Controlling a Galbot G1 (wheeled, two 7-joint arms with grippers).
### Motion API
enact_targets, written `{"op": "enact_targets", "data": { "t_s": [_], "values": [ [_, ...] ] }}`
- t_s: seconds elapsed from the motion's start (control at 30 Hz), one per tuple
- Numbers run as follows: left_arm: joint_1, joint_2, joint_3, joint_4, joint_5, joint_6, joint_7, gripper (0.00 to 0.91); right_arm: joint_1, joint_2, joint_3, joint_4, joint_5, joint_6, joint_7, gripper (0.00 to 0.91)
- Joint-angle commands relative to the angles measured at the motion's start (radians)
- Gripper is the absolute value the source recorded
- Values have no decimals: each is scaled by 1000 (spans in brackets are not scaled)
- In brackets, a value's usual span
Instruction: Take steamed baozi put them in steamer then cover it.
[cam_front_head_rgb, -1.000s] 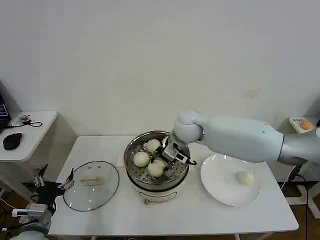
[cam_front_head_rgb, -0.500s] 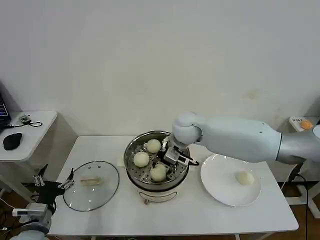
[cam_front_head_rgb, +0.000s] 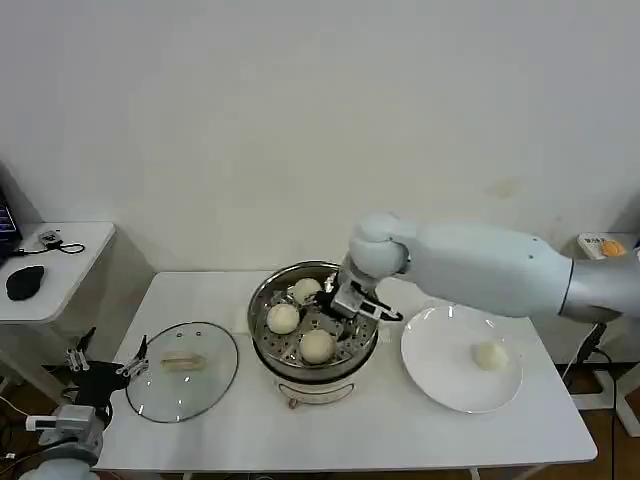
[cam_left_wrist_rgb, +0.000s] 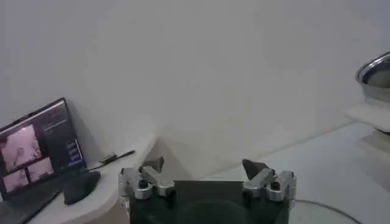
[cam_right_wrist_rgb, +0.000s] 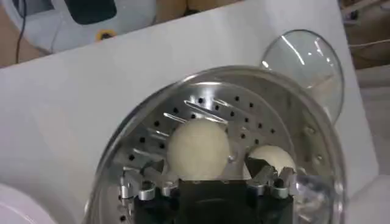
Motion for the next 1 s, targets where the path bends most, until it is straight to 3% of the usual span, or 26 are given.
{"op": "enact_targets", "data": {
  "t_s": [0.03, 0.17, 0.27, 0.37, 0.47, 0.67, 0.8, 1.0],
  "values": [
    [-8, 8, 6, 7, -3, 0, 1, 907, 59, -69, 46, -47, 142, -78, 29, 907],
    [-14, 15, 16, 14, -4, -3, 2, 907, 81, -140, 58, -49, 189, -152, 40, 907],
    [-24, 24, 28, 17, -7, -4, 2, 907, 101, -234, 56, -21, 212, -277, 42, 907],
    [-29, 34, 33, 22, -11, -4, 1, 907, 101, -375, 74, 30, 161, -382, 16, 907],
    [-31, 47, 45, 30, -12, -13, 1, 907, 98, -497, 64, 62, 150, -407, 16, 907],
    [-53, 51, 78, 38, -11, -14, 0, 907, -12, -658, 94, 102, 54, -422, 48, 907],
    [-60, 49, 98, 41, -6, -15, 1, 907, -84, -721, 96, 107, 16, -420, 65, 907],
    [-64, 43, 120, 42, 4, -16, 0, 907, -284, -774, 263, 87, -5, -423, 75, 907]
  ]
}}
